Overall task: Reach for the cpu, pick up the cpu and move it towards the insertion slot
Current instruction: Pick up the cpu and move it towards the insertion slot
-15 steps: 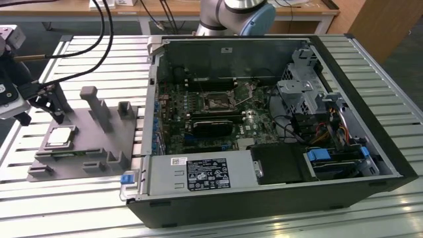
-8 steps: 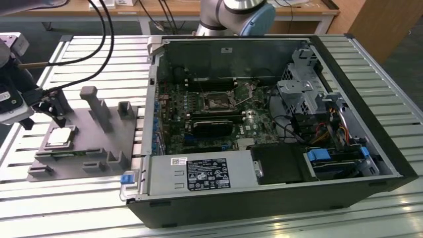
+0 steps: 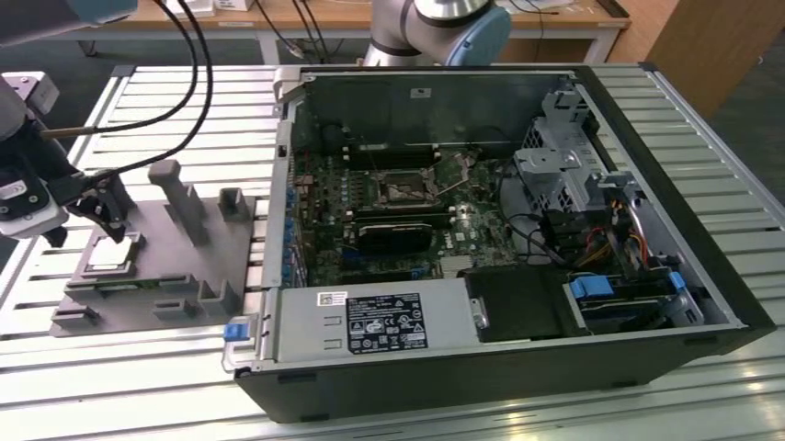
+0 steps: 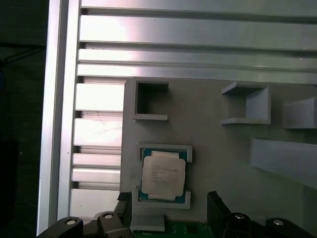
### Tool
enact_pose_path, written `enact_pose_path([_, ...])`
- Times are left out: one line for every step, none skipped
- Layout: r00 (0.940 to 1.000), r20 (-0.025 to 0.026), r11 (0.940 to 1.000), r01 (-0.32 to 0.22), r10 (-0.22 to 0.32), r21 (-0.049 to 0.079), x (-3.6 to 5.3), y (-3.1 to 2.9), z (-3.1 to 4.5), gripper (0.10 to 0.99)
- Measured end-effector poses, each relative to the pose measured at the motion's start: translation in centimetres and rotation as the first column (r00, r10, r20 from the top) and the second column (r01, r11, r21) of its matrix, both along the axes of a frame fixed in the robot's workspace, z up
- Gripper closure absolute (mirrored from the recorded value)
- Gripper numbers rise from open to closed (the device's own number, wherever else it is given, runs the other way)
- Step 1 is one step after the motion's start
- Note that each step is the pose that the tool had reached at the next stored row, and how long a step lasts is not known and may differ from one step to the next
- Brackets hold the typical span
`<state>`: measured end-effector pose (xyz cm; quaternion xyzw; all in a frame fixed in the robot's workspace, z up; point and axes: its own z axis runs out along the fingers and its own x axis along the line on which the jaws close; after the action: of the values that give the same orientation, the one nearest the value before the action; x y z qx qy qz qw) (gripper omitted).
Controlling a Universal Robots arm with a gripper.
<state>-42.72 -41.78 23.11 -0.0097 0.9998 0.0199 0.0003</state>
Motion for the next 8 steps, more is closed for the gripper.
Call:
enact_pose_path([1.0,0.0,1.0,0.0,0.0,0.0,0.0,-0.02,-0.15,0.38])
enact_pose_path([1.0,0.0,1.0,0.0,0.0,0.0,-0.01,-0.04,-0.31,0.38])
enact_pose_path([1.0,-0.0002,1.0,0.0,0.0,0.0,-0.01,-0.04,-0.45,0.38])
enact_pose_path([1.0,-0.0003,1.0,0.0,0.0,0.0,-0.01,-0.06,-0.65,0.38])
enact_pose_path([1.0,-0.0003,1.0,0.0,0.0,0.0,-0.01,-0.09,-0.83,0.38])
enact_pose_path([1.0,-0.0003,1.0,0.0,0.0,0.0,-0.01,-0.1,-1.01,0.38])
enact_pose_path([1.0,-0.0004,1.0,0.0,0.0,0.0,-0.01,-0.1,-1.18,0.38])
enact_pose_path([1.0,-0.0004,1.0,0.0,0.0,0.0,-0.01,-0.1,-1.36,0.38])
